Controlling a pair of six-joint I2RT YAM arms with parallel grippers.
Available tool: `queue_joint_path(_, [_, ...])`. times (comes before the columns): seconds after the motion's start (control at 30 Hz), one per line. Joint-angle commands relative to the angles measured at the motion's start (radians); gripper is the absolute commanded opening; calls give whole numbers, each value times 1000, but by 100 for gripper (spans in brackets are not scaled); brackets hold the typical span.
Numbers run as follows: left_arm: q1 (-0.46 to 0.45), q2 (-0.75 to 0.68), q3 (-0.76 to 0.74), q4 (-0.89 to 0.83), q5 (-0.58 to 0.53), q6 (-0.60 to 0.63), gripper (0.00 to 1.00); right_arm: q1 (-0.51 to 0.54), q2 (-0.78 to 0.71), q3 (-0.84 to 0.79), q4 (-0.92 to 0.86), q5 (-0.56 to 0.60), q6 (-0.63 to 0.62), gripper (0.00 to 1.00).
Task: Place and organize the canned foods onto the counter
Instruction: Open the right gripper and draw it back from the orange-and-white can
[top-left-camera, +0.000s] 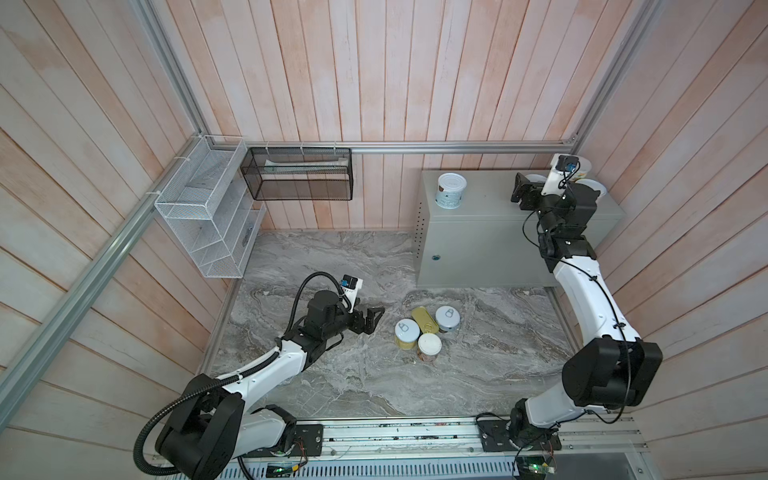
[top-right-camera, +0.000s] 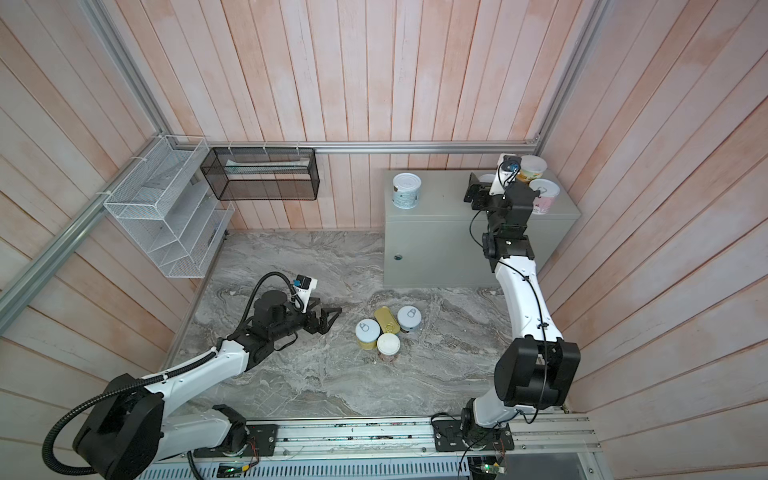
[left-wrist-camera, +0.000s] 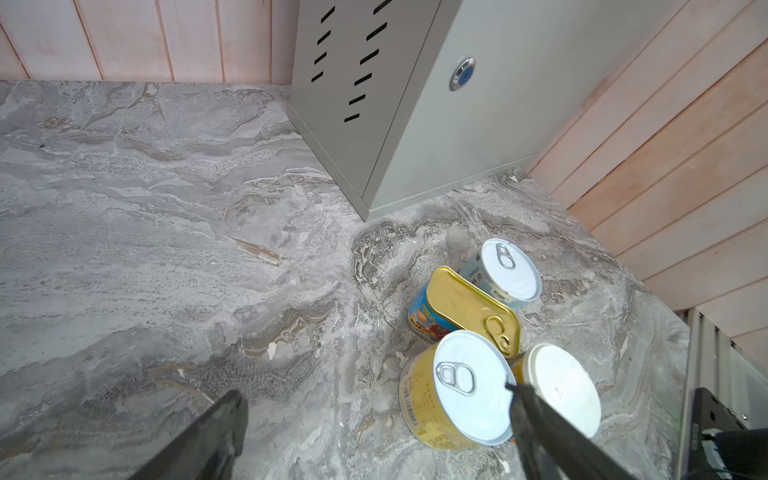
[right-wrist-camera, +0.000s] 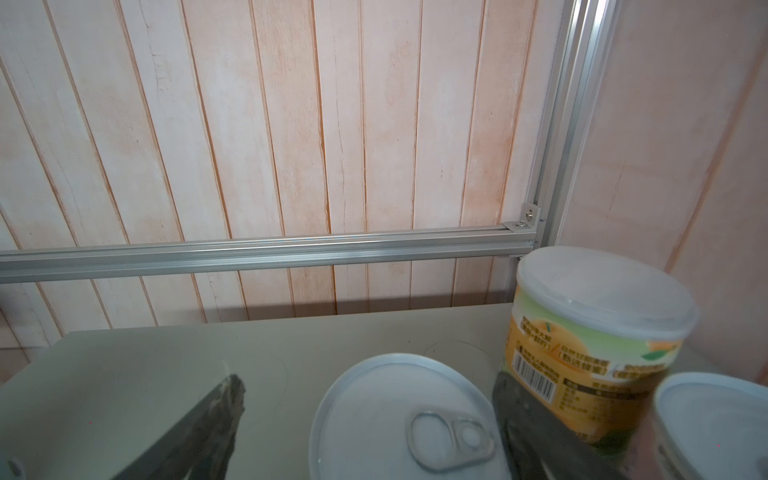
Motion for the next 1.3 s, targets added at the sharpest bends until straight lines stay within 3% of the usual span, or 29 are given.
queue_joint_path(0.0, [0,11,2,19,9,0,100,5,-18,37,-26,12,-12,94])
queue_joint_path(0.4, [0,5,-1,18,8,2,100,62,-38,50,-59,63,-57,94])
queue_joint_path(0.67, [0,-2,-6,25,-22,19,100,140,-178,-39,-116,88,-32,94])
queue_joint_path(0.87, [0,-20,86,-95,-86,19,100,156,-385,-153,-283,10,21,94])
queue_joint_path(1.03, [0,-32,130,-69,-119,-22,100,164,-609,-382,-298,-174,-14,94])
queue_joint_path(1.17, [-2,-11,159,-75,-145,-46,100,165,-721,-499,-345,-154,14,95])
queue_joint_path(1.27, [-1,27,160,-73,-158,-64,100,165,-781,-630,-320,-258,70,95])
